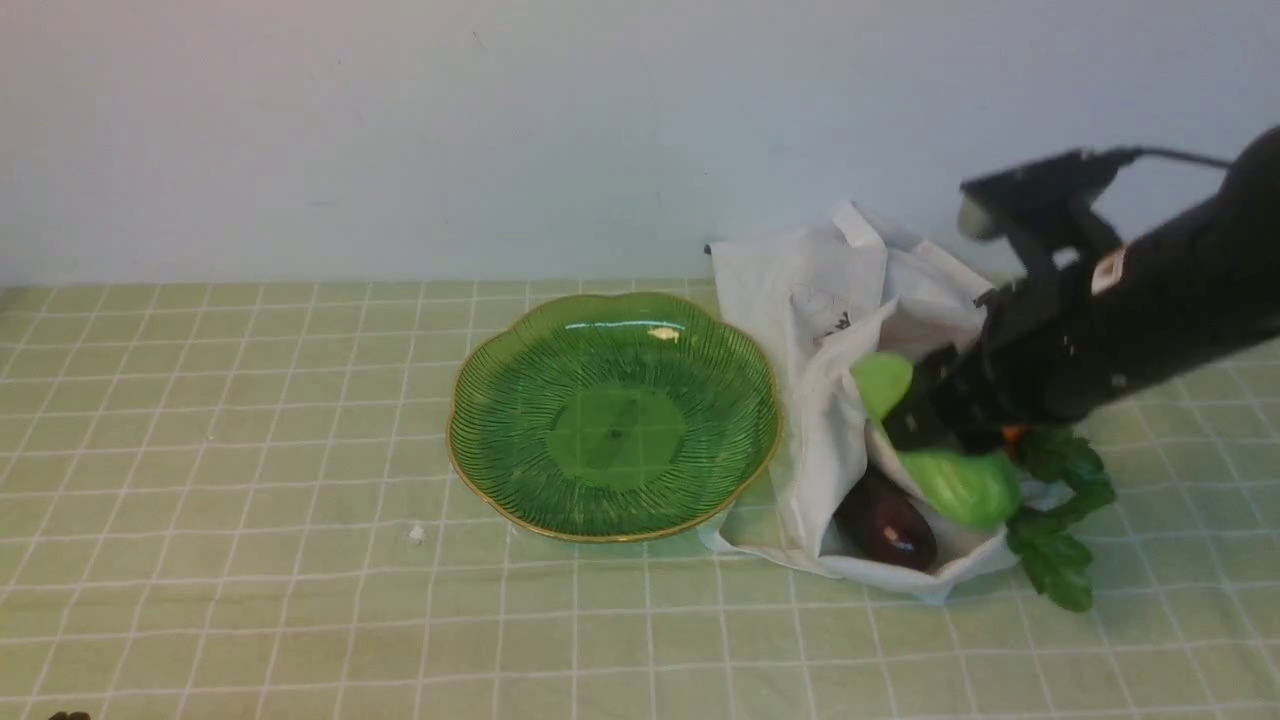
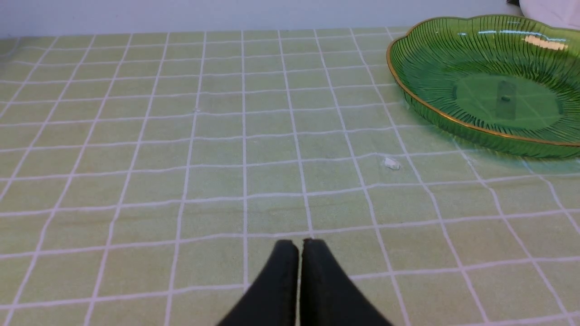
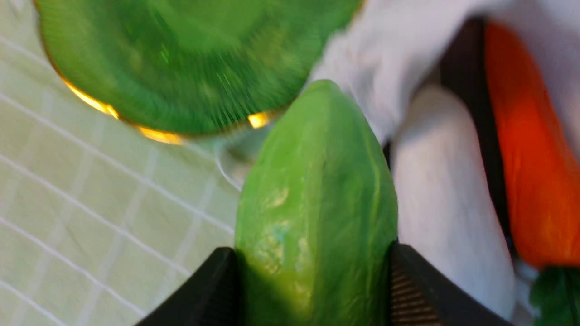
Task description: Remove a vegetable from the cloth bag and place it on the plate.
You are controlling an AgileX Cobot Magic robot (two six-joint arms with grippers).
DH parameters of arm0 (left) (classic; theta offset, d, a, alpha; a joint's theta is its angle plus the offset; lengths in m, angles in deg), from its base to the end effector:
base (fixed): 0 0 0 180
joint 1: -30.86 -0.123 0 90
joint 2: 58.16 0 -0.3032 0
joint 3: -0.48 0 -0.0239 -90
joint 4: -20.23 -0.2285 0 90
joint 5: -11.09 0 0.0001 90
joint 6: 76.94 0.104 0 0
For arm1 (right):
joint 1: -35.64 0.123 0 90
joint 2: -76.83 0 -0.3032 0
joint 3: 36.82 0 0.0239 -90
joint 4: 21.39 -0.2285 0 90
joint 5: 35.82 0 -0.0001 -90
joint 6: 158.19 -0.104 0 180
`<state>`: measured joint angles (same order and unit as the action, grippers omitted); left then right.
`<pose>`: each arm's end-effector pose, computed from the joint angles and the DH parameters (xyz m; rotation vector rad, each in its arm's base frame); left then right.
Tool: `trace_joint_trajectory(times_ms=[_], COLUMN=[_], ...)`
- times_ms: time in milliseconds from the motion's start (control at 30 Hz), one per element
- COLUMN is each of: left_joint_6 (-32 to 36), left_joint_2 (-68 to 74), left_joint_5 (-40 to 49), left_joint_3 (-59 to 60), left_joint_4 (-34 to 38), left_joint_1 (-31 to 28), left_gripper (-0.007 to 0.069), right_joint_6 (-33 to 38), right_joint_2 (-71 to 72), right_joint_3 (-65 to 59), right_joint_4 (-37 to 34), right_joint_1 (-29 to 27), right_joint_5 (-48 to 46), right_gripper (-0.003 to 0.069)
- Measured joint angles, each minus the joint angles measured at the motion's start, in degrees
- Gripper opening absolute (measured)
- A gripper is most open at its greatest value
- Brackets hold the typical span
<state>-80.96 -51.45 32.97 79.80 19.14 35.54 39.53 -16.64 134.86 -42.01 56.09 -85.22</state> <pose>0.0241 -0.0012 0.1660 0.0226 1.8841 -0.0853 0.2695 0.1302 0.3161 -0.6481 2.5342 0.4551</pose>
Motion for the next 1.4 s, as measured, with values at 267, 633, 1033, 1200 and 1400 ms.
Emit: trace_joint_trajectory(times_ms=[267, 633, 1033, 1200, 1400], left_joint_6=[0.0, 0.0, 0.0, 0.0, 0.0], left_joint_2=[0.0, 0.0, 0.0, 0.0, 0.0], left_joint_5=[0.0, 0.0, 0.0, 0.0, 0.0], left_joint_3=[0.0, 0.0, 0.0, 0.0, 0.0], left_joint_4=[0.0, 0.0, 0.0, 0.0, 0.0], left_joint_1=[0.0, 0.0, 0.0, 0.0, 0.0], left_gripper=[-0.0004, -0.0004, -0.0004, -0.0004, -0.0004], right_joint_6=[0.3, 0.8, 1.5, 1.2, -1.6], right_joint_2=[-10.9, -30.9, -26.2, -18.1, -9.2], right_joint_3=[7.2, 14.3, 22.1, 33.0, 43.8], right_joint_4=[-8.1, -5.4, 4.5, 12.2, 17.3], right_joint_1=[8.8, 15.6, 14.7, 13.6, 13.0], right_joint_5=[9.6, 21.0, 8.6, -8.5, -21.5], right_gripper=[0.0381, 0.0402, 0.0556, 0.0444, 0.0219])
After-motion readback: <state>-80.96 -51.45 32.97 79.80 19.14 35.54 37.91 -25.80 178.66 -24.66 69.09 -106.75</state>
